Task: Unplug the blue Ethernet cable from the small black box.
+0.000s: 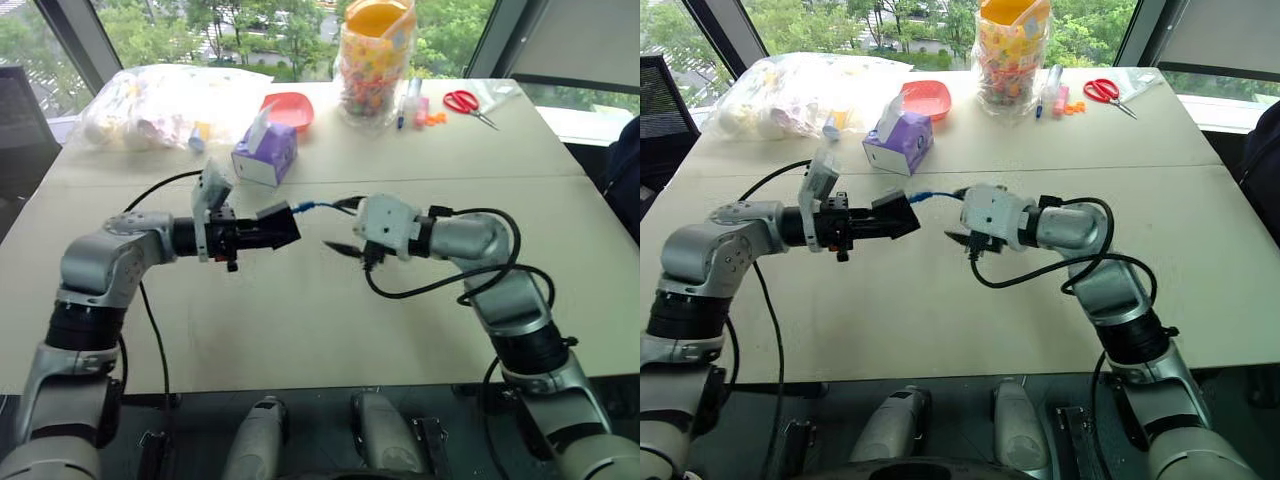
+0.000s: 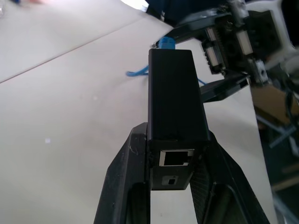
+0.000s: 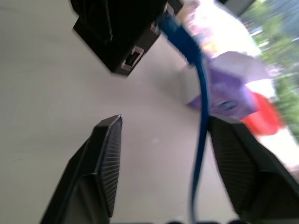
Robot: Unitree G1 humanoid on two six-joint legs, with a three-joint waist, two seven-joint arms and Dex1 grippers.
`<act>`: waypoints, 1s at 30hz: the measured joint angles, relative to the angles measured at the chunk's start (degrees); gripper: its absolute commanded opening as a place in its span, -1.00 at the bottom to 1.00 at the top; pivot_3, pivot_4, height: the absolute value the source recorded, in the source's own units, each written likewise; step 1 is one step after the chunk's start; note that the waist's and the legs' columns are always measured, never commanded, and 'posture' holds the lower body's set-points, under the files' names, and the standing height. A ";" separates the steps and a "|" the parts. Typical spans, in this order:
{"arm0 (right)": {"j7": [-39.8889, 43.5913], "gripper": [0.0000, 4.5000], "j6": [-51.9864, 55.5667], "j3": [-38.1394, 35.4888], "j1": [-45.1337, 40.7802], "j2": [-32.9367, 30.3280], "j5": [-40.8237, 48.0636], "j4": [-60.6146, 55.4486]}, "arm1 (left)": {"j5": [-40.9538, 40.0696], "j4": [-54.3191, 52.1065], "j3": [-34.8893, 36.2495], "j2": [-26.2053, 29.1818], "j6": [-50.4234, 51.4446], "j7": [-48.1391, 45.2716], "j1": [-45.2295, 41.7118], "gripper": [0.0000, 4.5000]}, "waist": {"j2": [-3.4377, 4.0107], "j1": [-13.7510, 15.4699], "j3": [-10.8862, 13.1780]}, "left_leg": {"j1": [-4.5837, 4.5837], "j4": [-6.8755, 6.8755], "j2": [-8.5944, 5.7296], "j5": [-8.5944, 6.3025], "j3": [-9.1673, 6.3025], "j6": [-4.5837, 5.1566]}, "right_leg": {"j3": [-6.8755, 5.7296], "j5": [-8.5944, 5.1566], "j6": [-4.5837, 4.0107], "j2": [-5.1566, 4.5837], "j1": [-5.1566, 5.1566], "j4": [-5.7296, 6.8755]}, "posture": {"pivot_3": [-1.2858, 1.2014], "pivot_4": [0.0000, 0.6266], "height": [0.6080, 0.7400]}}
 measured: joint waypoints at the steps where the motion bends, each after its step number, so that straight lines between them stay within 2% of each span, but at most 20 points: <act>1: 1.50 0.99 4.41 -0.85 -0.36 -0.46 2.60 0.27 | 0.70 0.00 -0.87 1.60 -0.96 -2.34 -0.01 -0.78 | 0.00 -0.03 0.00 | 0.00 0.01 0.00 0.00 0.00 0.00 | 0.00 0.00 0.00 0.00 0.00 0.00 | 0.03 -0.52 1.00; 7: 5.11 0.99 30.65 -8.03 -10.92 0.54 19.43 5.59 | 3.70 0.03 -4.90 4.22 -6.89 -12.12 -0.20 -0.78 | 0.02 -0.11 0.01 | 0.00 -0.04 0.05 0.00 0.00 0.01 | -0.02 -0.01 -0.03 0.02 -0.07 0.02 | 0.03 -0.52 1.00; 13: 5.61 0.99 42.09 -7.53 -13.63 0.59 28.73 5.49 | 6.24 1.99 -5.77 4.23 -9.83 -14.56 -1.72 -0.78 | 0.02 -0.07 0.01 | -0.16 -0.04 0.01 -0.03 0.02 0.05 | -0.01 0.01 0.00 -0.02 -0.20 0.01 | 0.03 -0.52 1.00; 18: 5.26 0.99 43.75 -3.56 -14.39 -0.86 31.80 2.79 | 7.74 4.15 -5.81 3.19 -11.20 -14.75 -2.22 -0.78 | 0.02 -0.11 0.01 | -0.16 -0.02 0.02 -0.03 0.02 0.05 | -0.02 0.01 0.01 -0.01 -0.22 0.02 | 0.03 -0.52 1.00; 21: 3.75 0.61 43.67 -2.24 -14.50 -0.80 32.16 2.79 | 8.20 4.60 -5.81 2.92 -11.26 -14.77 -2.28 -0.78 | 0.02 -0.13 0.01 | -0.16 -0.02 0.02 -0.03 0.02 0.05 | -0.02 0.01 0.01 -0.01 -0.24 0.04 | 0.03 -0.52 1.00; 24: 2.39 -0.03 43.65 -1.41 -15.22 -0.23 32.89 2.71 | 8.48 4.62 -5.81 2.48 -11.31 -14.79 -2.31 -0.78 | 0.02 -0.16 0.01 | -0.16 -0.03 0.03 -0.03 0.02 0.05 | -0.02 0.01 0.01 -0.01 -0.26 0.05 | 0.03 -0.52 1.00; 30: 0.23 -0.03 42.99 0.28 -16.98 0.85 33.19 2.52 | 8.59 4.49 -5.81 2.07 -11.29 -14.81 -2.30 -0.78 | 0.02 -0.14 0.01 | -0.16 -0.02 0.03 -0.03 0.02 0.05 | -0.02 0.01 0.02 -0.01 -0.26 0.05 | 0.03 -0.52 1.00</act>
